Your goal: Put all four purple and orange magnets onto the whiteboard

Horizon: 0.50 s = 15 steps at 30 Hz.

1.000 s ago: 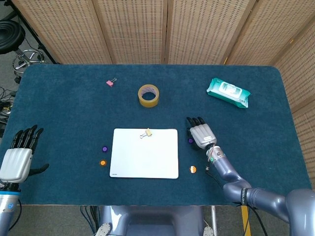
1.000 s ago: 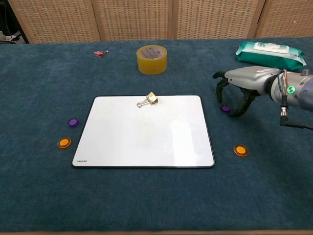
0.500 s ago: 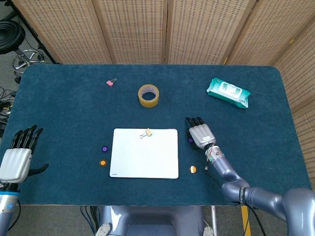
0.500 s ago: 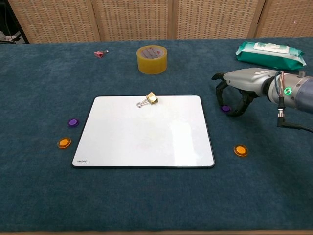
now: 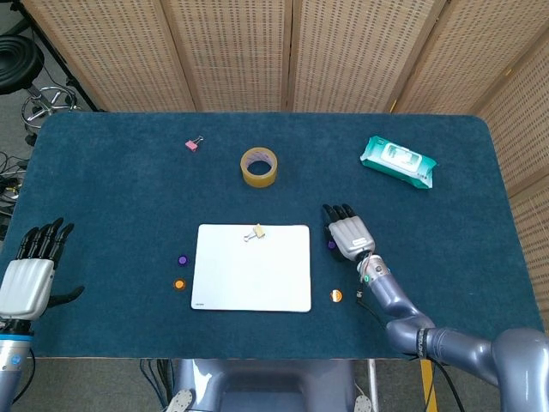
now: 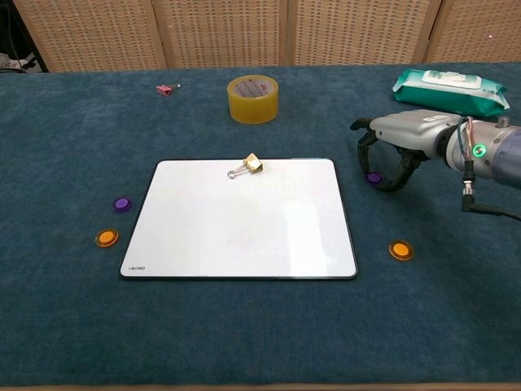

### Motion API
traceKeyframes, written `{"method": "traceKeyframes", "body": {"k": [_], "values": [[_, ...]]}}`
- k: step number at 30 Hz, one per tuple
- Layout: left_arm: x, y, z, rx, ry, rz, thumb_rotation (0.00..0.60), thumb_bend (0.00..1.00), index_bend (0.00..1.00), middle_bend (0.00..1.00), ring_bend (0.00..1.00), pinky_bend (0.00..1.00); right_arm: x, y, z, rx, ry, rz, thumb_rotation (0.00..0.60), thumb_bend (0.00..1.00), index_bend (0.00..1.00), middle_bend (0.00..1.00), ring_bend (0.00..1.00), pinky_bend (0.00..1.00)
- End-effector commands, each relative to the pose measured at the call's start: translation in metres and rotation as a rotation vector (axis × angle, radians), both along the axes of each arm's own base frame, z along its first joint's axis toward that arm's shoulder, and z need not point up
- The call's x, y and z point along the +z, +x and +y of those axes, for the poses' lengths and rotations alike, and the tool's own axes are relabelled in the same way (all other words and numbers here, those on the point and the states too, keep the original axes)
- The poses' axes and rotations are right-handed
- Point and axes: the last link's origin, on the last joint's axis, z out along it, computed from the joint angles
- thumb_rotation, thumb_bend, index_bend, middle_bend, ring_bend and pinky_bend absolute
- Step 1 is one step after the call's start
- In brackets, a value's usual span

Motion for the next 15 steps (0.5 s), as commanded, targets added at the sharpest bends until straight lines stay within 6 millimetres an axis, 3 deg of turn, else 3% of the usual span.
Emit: {"method": "traceKeyframes", "body": {"k": [1,8,15], "values": [[0.000,0.000,0.000,0.000,-0.001,-0.001,0.600,0.00,0.00,0.00,0.00,0.00,0.005,0.007,0.001,0.023,-0.009,-0.015,0.600,0.40,0.54,0.00,0.00,0.00],[0.000,0.000,0.000,0.000,-0.001,-0.003,0.600,0.00,0.00,0.00,0.00,0.00,0.006,0.037,0.012,0.102,0.006,-0.062,0.600,0.40,0.55,0.00,0.00,0.00],[0.000,0.000,-0.001,-0.003,-0.004,0.000,0.600,0.00,0.00,0.00,0.00,0.00,-0.011,0.073,0.031,0.169,0.074,-0.115,0.600,0.41,0.54,0.00,0.00,0.00]]}}
